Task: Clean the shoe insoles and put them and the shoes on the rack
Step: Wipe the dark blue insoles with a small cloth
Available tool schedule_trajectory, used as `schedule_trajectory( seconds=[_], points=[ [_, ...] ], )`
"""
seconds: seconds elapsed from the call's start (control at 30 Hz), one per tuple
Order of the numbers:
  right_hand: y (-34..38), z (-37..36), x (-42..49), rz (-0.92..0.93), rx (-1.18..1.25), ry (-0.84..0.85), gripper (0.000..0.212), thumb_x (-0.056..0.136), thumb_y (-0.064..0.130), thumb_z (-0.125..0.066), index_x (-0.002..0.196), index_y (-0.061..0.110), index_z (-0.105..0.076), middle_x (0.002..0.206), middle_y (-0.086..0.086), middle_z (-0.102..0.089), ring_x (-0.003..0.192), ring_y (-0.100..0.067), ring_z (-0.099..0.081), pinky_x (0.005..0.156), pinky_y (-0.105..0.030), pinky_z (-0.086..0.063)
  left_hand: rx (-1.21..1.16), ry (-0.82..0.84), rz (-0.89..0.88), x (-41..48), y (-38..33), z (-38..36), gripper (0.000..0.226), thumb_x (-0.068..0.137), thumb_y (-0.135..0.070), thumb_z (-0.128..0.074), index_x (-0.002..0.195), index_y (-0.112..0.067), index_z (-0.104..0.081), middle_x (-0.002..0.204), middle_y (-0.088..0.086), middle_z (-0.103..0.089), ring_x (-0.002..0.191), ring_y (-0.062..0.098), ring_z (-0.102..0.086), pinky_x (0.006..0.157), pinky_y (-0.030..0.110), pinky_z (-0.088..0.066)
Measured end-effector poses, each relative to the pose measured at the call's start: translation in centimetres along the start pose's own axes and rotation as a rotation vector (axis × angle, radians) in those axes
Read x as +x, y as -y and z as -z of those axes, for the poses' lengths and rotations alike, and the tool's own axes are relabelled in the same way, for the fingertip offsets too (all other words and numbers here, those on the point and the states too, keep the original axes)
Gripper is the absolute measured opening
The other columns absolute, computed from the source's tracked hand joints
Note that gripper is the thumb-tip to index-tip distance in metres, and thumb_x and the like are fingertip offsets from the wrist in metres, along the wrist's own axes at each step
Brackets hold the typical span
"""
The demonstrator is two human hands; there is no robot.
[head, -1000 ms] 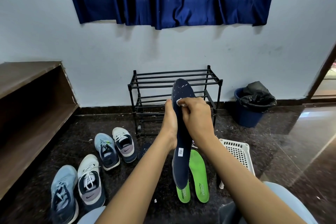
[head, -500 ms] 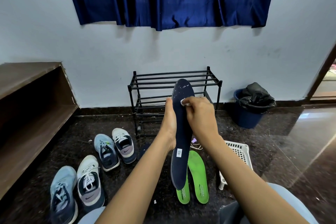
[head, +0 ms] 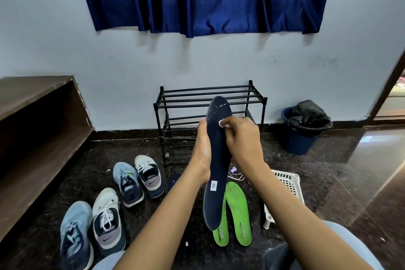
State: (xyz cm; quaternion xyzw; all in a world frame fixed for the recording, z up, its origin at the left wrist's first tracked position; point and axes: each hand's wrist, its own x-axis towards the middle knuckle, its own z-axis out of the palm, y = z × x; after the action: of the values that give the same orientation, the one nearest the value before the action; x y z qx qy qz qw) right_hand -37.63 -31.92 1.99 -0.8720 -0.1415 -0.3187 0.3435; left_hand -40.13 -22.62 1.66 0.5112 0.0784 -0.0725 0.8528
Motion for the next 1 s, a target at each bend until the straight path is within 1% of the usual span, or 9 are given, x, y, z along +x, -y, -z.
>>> schedule_trajectory(
  seconds=[0.1,0.2,0.37,0.43,0.53,0.7,0.83,0.93,1.0],
  points=[
    [0.6,-0.6,-1.1,0.046,0.000,0.036,0.025,0.079,-0.006,-0.057,0.092,0.010,-0.071,0.089,-0.003,-0.072,0.088,-0.023,-0.059,0.075,-0.018,-0.036,0.030,-0.019,-0.010,0.0,-0.2,0.5,0.065,0.097,-0.062,-0.024,0.089,-0.020,-0.073,0.080,0.004,-0.073,0.070,0.017,-0.069,0.065,0.029,-0.052],
    [1.1,-1.0,-2.0,0.097,0.012,0.065,0.026,0.077,-0.007,-0.057,0.091,0.009,-0.071,0.087,-0.003,-0.072,0.086,-0.024,-0.059,0.076,-0.023,-0.041,0.025,-0.033,-0.006,-0.1,-0.4,0.8,0.066,0.097,-0.062,-0.025,0.089,-0.019,-0.073,0.082,0.003,-0.074,0.077,0.018,-0.068,0.071,0.031,-0.052],
    [0.2,-0.5,-0.4,0.055,0.021,0.026,0.023,0.079,-0.005,-0.056,0.091,0.009,-0.070,0.088,-0.003,-0.072,0.087,-0.024,-0.061,0.076,-0.028,-0.045,0.028,-0.018,-0.001,0.0,-0.1,0.3,0.064,0.098,-0.061,-0.023,0.091,-0.019,-0.070,0.073,0.002,-0.072,0.063,0.014,-0.067,0.055,0.025,-0.050],
    [-0.2,0.0,0.3,0.006,0.020,-0.005,0.022,0.082,-0.003,-0.056,0.092,0.009,-0.071,0.089,-0.002,-0.072,0.089,-0.023,-0.060,0.076,-0.024,-0.043,0.006,-0.013,0.008,0.1,0.0,0.0,0.063,0.097,-0.062,-0.025,0.090,-0.018,-0.069,0.072,0.003,-0.070,0.059,0.015,-0.065,0.052,0.024,-0.048],
    [0.0,0.2,0.1,-0.018,0.028,-0.037,0.022,0.081,-0.004,-0.057,0.093,0.009,-0.071,0.088,-0.003,-0.072,0.088,-0.023,-0.060,0.075,-0.023,-0.041,0.003,-0.010,-0.001,0.4,0.1,-0.1,0.063,0.097,-0.063,-0.026,0.087,-0.018,-0.070,0.071,0.003,-0.070,0.059,0.015,-0.065,0.055,0.026,-0.048],
    [1.8,-1.4,-2.6,0.117,0.013,0.058,0.026,0.075,-0.004,-0.054,0.090,0.009,-0.070,0.083,-0.005,-0.071,0.081,-0.026,-0.059,0.073,-0.022,-0.038,0.037,-0.073,-0.056,0.5,-0.3,0.7,0.061,0.099,-0.058,-0.026,0.086,-0.020,-0.072,0.079,-0.002,-0.075,0.073,0.011,-0.070,0.065,0.026,-0.052],
    [1.7,-1.6,-2.1,0.121,0.030,0.067,0.026,0.076,-0.005,-0.055,0.090,0.010,-0.070,0.083,-0.004,-0.071,0.082,-0.026,-0.060,0.072,-0.024,-0.040,0.042,-0.082,-0.053,0.4,-0.4,0.9,0.061,0.100,-0.056,-0.025,0.086,-0.019,-0.071,0.073,-0.004,-0.074,0.065,0.008,-0.070,0.055,0.019,-0.052],
    [1.1,-1.1,-0.9,0.100,-0.002,0.031,0.024,0.079,-0.005,-0.056,0.092,0.009,-0.070,0.085,-0.005,-0.071,0.085,-0.026,-0.059,0.073,-0.026,-0.041,0.017,-0.042,-0.022,0.4,-0.4,0.5,0.063,0.098,-0.061,-0.025,0.089,-0.021,-0.072,0.077,0.001,-0.074,0.074,0.016,-0.070,0.064,0.027,-0.053],
    [0.4,-0.6,0.1,0.043,-0.005,-0.008,0.022,0.081,-0.004,-0.055,0.093,0.008,-0.070,0.087,-0.006,-0.071,0.086,-0.027,-0.059,0.076,-0.030,-0.044,-0.010,-0.043,-0.001,0.2,-0.1,-0.1,0.063,0.096,-0.064,-0.027,0.087,-0.020,-0.071,0.074,0.003,-0.072,0.069,0.017,-0.068,0.061,0.028,-0.050]
  ],
)
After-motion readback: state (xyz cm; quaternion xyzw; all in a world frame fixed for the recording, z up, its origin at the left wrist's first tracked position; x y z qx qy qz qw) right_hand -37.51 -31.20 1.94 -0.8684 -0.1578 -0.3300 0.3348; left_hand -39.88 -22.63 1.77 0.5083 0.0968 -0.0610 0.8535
